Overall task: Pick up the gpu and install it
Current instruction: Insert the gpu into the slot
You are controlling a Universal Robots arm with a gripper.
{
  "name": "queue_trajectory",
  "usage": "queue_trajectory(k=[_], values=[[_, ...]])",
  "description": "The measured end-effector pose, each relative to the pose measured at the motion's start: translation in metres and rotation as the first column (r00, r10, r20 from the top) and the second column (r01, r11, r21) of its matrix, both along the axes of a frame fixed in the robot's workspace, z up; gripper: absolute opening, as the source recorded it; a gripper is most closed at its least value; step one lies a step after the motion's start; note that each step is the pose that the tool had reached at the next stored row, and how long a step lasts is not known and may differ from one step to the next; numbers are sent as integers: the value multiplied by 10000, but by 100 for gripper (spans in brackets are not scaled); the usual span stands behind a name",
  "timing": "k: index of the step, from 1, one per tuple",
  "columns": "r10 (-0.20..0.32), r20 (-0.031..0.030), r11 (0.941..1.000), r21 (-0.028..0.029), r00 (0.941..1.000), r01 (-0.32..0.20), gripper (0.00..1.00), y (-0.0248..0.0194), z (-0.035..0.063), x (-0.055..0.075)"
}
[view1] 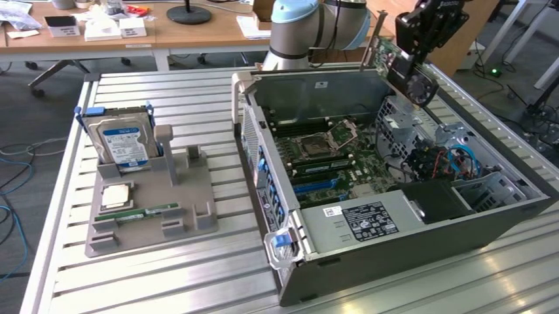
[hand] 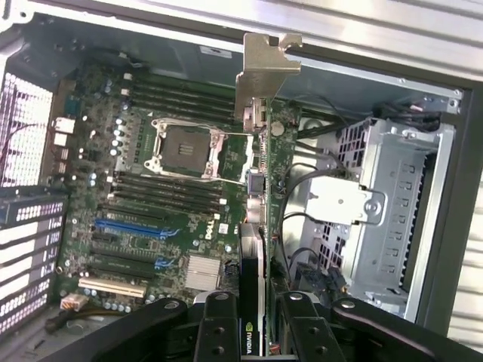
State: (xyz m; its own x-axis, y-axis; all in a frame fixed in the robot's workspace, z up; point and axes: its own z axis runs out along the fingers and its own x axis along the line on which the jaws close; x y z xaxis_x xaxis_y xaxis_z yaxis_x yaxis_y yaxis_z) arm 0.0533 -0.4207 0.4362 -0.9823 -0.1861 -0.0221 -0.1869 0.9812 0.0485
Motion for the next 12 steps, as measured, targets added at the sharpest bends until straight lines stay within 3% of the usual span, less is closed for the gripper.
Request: queue_trajectory(k=[6, 12], values=[[1085, 0, 9941, -1, 9941, -1085, 26, 0, -1, 0], [2148, -1, 9766, -1, 9766, -2148, 26, 0, -2, 0]])
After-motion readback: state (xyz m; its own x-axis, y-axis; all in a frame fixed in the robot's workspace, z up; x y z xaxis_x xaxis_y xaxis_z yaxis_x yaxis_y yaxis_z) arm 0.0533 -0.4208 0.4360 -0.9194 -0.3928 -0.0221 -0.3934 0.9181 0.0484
